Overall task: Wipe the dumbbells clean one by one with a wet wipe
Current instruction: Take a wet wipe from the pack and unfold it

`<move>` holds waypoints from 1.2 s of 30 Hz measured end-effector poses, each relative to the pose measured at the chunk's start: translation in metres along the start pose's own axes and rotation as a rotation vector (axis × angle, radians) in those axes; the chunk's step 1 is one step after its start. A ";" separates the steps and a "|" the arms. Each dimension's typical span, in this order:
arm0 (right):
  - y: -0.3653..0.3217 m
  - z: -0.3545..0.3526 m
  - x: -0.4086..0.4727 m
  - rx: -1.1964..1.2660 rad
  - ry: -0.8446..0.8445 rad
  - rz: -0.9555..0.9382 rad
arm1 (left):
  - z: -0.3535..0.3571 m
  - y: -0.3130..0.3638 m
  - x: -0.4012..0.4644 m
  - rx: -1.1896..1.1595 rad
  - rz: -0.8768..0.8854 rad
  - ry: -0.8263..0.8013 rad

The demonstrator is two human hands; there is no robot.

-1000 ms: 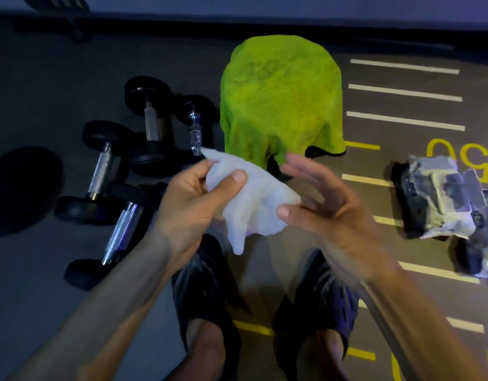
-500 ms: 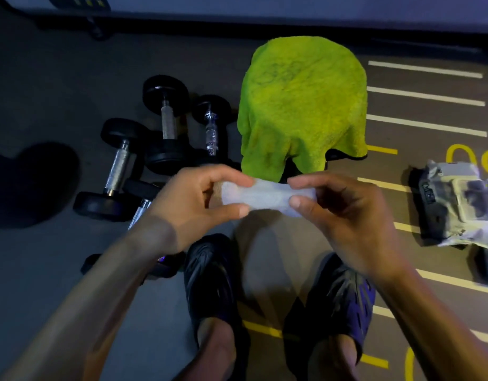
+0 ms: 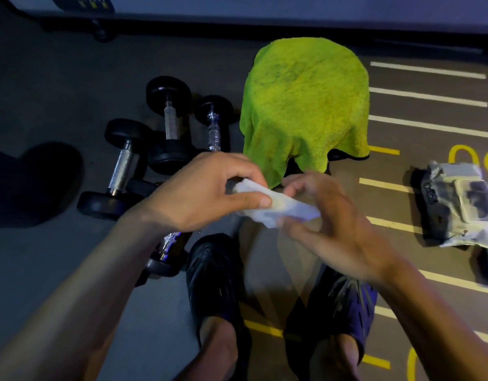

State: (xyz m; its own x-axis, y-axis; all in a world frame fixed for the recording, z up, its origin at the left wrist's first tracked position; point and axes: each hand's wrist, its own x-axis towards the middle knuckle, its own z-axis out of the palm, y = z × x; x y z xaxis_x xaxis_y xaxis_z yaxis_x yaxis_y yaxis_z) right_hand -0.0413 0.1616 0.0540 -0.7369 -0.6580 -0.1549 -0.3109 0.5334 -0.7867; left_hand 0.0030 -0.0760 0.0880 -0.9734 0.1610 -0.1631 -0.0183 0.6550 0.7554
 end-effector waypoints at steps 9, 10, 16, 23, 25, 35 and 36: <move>0.006 0.011 0.013 0.522 0.091 0.062 | 0.020 -0.019 0.014 -0.478 -0.130 -0.080; 0.008 0.011 0.014 0.574 0.100 0.091 | 0.025 -0.024 0.012 -0.506 -0.161 -0.106; 0.017 0.019 0.011 0.785 0.155 0.234 | 0.047 -0.031 0.000 -0.629 -0.219 0.156; 0.022 0.025 0.011 0.806 0.283 0.246 | 0.052 -0.024 -0.003 -0.574 -0.191 0.217; 0.024 0.025 0.011 0.779 0.298 0.242 | 0.052 -0.022 -0.001 -0.586 -0.201 0.228; 0.025 0.022 0.012 0.739 0.220 0.187 | 0.050 -0.021 0.000 -0.646 -0.190 0.215; 0.024 0.021 0.012 0.759 0.221 0.193 | 0.050 -0.021 0.000 -0.635 -0.181 0.229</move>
State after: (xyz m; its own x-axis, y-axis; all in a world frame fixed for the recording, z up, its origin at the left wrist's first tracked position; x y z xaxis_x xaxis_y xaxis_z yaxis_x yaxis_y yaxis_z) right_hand -0.0455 0.1557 0.0205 -0.8619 -0.4293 -0.2700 0.2669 0.0687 -0.9613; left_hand 0.0151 -0.0529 0.0406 -0.9648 -0.1157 -0.2360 -0.2465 0.0870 0.9652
